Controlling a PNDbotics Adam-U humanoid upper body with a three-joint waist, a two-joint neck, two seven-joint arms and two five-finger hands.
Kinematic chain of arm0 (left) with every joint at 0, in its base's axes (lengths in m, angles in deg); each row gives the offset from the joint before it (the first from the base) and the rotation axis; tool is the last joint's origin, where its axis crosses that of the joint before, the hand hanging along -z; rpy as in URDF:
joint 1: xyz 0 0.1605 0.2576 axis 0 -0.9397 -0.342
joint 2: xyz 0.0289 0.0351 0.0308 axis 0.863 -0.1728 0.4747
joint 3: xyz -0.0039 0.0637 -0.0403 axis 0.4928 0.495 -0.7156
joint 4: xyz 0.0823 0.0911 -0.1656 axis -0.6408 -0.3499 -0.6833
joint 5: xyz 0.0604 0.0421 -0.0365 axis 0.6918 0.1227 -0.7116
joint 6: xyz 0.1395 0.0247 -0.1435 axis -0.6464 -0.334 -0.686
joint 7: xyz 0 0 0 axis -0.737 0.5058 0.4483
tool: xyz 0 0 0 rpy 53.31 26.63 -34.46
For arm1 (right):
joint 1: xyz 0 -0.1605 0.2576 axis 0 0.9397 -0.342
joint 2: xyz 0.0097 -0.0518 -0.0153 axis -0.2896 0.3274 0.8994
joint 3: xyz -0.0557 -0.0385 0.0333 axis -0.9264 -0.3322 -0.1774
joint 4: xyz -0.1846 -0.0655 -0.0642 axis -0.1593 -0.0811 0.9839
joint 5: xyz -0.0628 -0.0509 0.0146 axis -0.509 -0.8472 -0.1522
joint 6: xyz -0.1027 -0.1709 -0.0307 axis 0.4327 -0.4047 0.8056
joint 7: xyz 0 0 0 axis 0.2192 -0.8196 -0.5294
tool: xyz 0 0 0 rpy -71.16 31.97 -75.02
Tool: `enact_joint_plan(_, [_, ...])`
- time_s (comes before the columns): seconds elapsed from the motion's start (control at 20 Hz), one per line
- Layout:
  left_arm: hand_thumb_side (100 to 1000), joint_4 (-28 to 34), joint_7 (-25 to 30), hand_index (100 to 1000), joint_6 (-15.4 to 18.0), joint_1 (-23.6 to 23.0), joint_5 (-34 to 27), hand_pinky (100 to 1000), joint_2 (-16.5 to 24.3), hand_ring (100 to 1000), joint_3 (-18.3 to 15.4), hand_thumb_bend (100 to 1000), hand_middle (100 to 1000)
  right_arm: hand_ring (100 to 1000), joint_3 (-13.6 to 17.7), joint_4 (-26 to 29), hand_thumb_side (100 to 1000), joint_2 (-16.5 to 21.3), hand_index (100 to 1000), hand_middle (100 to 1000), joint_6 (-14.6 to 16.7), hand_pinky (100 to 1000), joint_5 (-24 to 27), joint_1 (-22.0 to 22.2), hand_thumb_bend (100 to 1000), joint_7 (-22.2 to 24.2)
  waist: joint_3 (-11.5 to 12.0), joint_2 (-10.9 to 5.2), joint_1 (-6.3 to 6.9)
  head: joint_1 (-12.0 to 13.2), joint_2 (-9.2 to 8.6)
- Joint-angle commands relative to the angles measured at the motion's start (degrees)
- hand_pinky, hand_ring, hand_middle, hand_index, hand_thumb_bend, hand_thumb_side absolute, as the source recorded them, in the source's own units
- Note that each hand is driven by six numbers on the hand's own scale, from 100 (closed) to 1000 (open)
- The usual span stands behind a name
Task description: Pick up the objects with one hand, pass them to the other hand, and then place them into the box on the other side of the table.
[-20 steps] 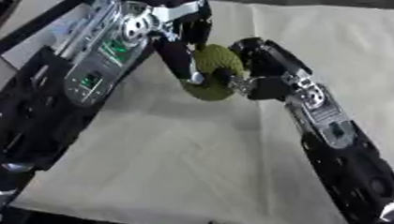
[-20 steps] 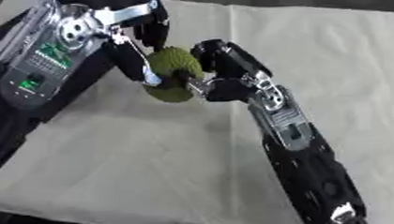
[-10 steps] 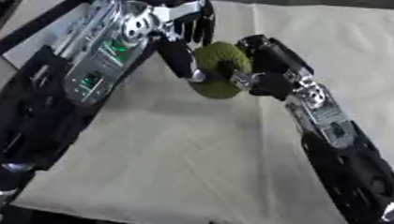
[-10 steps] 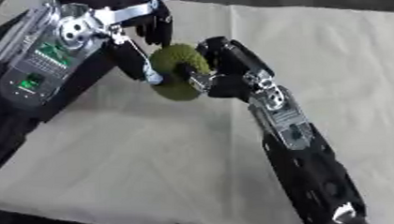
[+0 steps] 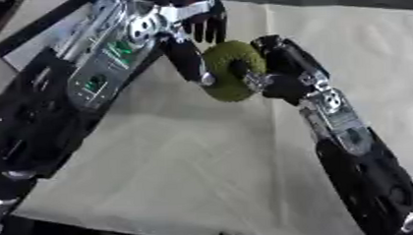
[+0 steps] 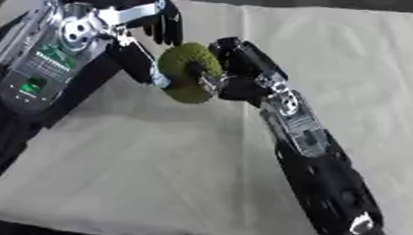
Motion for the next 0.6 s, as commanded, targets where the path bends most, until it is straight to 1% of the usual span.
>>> enact_joint_plan(0.05, [100,0.04,0.68,673,-0.32,1.09,0.57,697,0.54,621,-0.85,571,570,403,0.09,1.70,100,0.74,335,227,0.27,513,1.21,-1.29,237,1.58,0.21,-0.89,0.27,0.32,0.34])
enact_joint_plan(0.1, [100,-0.42,0.83,679,-0.42,1.16,0.60,701,0.42,625,-0.91,570,575,403,0.10,1.62,100,0.76,335,227,0.29,513,1.57,-1.32,237,1.96,0.28,-0.90,0.29,0.39,0.34])
enact_joint_plan(0.2, [100,-1.40,1.14,721,-0.47,1.33,0.57,719,0.19,651,-1.02,587,603,403,0.12,1.39,100,0.81,335,227,0.28,513,2.26,-1.39,235,2.59,0.43,-0.93,0.37,0.55,0.34])
enact_joint_plan(0.25, [100,-1.89,1.35,751,-0.37,1.40,0.49,730,0.06,667,-1.02,620,619,403,0.12,1.30,100,0.82,336,227,0.28,515,2.54,-1.42,235,2.88,0.50,-0.94,0.43,0.66,0.34])
enact_joint_plan(0.3, [100,-2.41,1.69,759,-0.14,1.50,0.36,734,-0.10,673,-0.99,637,625,403,0.14,1.25,100,0.85,335,227,0.30,515,2.76,-1.47,235,3.17,0.58,-0.94,0.51,0.84,0.34])
enact_joint_plan(0.35, [100,-2.79,1.96,775,0.19,1.60,0.30,743,-0.22,684,-0.99,675,638,402,0.17,1.23,100,0.90,334,227,0.33,514,2.88,-1.49,236,3.41,0.62,-0.96,0.57,1.02,0.34])
enact_joint_plan(0.4, [100,-3.05,2.24,779,0.59,1.66,0.25,745,-0.31,687,-0.99,687,641,402,0.20,1.24,100,0.96,334,226,0.35,514,2.88,-1.50,237,3.63,0.64,-0.97,0.60,1.19,0.34])
enact_joint_plan(0.45, [147,-3.21,2.51,792,1.00,1.68,0.21,755,-0.36,699,-0.98,724,654,401,0.21,1.26,100,1.01,334,226,0.38,513,2.80,-1.50,238,3.82,0.63,-0.99,0.62,1.35,0.34])
enact_joint_plan(0.6, [220,-3.15,3.49,805,2.20,1.70,0.07,773,-0.38,723,-0.98,796,680,399,0.30,1.48,100,1.15,332,224,0.50,510,2.47,-1.56,242,4.17,0.65,-1.00,0.68,1.60,0.34])
